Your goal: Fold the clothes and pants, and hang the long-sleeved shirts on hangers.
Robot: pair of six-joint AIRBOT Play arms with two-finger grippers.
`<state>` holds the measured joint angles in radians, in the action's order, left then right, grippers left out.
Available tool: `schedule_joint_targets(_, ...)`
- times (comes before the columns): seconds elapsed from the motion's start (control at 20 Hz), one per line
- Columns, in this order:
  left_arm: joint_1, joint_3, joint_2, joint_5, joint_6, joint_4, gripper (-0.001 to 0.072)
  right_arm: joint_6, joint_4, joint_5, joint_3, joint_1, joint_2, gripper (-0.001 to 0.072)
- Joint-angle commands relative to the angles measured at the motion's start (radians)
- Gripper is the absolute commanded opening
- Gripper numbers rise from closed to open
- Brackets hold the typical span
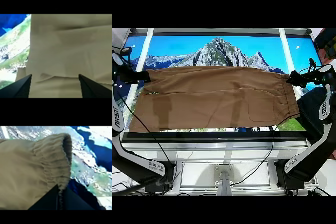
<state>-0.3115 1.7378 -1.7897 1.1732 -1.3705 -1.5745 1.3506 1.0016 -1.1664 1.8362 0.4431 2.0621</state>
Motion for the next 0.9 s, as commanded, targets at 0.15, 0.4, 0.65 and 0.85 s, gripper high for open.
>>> schedule_joint_targets(0.15,-0.002,0.001,-0.041,-0.259,-0.12,-0.003,0.0635,0.0,0.005,-0.001,0.001,0.0,0.0,0.003)
schedule_joint_targets(0.4,-0.021,0.001,-0.132,-0.275,-0.137,-0.003,0.0637,0.0,0.005,-0.001,0.001,0.0,0.0,0.003)
schedule_joint_targets(0.65,-0.01,0.001,-0.205,-0.568,-0.138,0.041,0.0637,0.0,0.005,-0.001,0.001,0.0,0.0,0.003)
schedule_joint_targets(0.85,0.0,0.001,-0.268,-0.645,-0.124,0.104,0.0462,0.0,0.005,-0.001,0.001,-0.001,0.0,0.003)
